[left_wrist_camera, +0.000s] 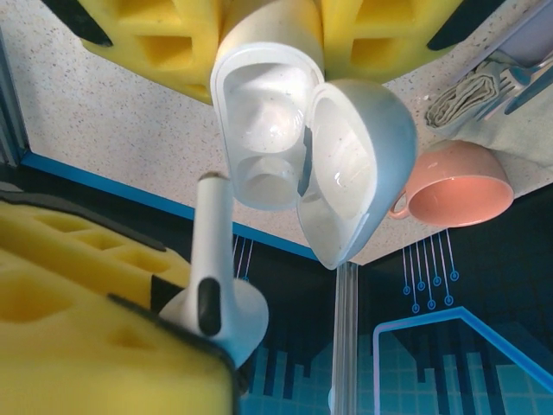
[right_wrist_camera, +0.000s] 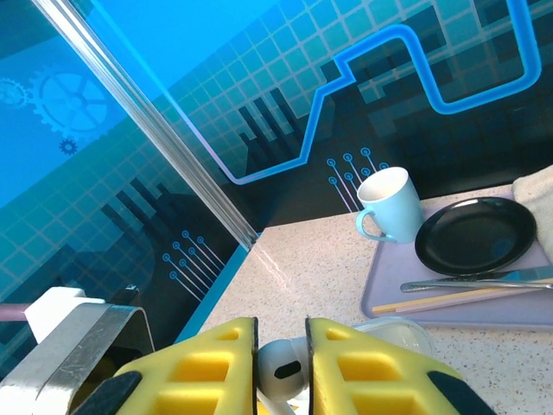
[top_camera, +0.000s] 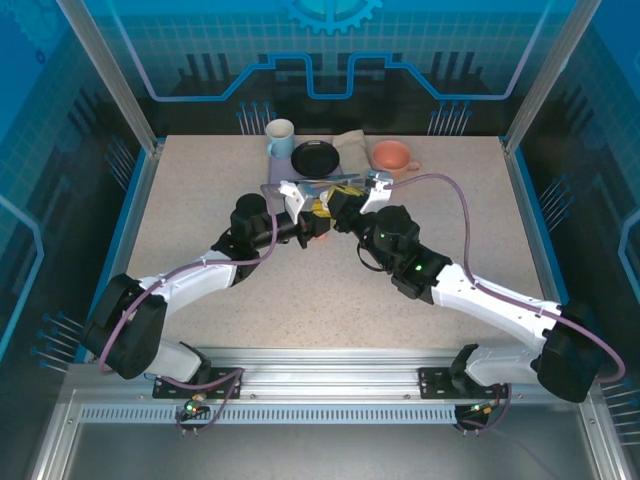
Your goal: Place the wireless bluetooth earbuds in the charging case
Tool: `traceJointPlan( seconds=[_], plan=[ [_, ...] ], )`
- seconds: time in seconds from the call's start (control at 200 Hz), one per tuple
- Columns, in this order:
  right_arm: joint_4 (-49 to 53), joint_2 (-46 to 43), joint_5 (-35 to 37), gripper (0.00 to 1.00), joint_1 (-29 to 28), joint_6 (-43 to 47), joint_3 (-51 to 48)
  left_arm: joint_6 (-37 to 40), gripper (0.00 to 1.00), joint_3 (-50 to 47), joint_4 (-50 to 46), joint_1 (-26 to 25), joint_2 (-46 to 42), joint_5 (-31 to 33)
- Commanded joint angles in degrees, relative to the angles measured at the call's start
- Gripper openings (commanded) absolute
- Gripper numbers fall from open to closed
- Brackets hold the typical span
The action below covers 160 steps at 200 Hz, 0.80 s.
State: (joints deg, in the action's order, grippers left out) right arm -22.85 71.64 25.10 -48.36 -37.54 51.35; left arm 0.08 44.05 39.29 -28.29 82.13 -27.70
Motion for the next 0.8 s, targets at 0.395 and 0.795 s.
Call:
traceJointPlan(
  seconds=[0.395, 0.795],
  plan=[
    [-2.33, 3.00, 0.91, 0.17, -0.68, -2.35, -0.64, -0.20, 0.00, 2.20, 2.01, -0.32, -1.88, -0.20],
    [-0.56, 1.47, 0.57, 0.16, -0.50, -2.87, -2.90, 0.20, 0.00, 2.36, 2.11, -0.27, -1.80, -0.04]
  ],
)
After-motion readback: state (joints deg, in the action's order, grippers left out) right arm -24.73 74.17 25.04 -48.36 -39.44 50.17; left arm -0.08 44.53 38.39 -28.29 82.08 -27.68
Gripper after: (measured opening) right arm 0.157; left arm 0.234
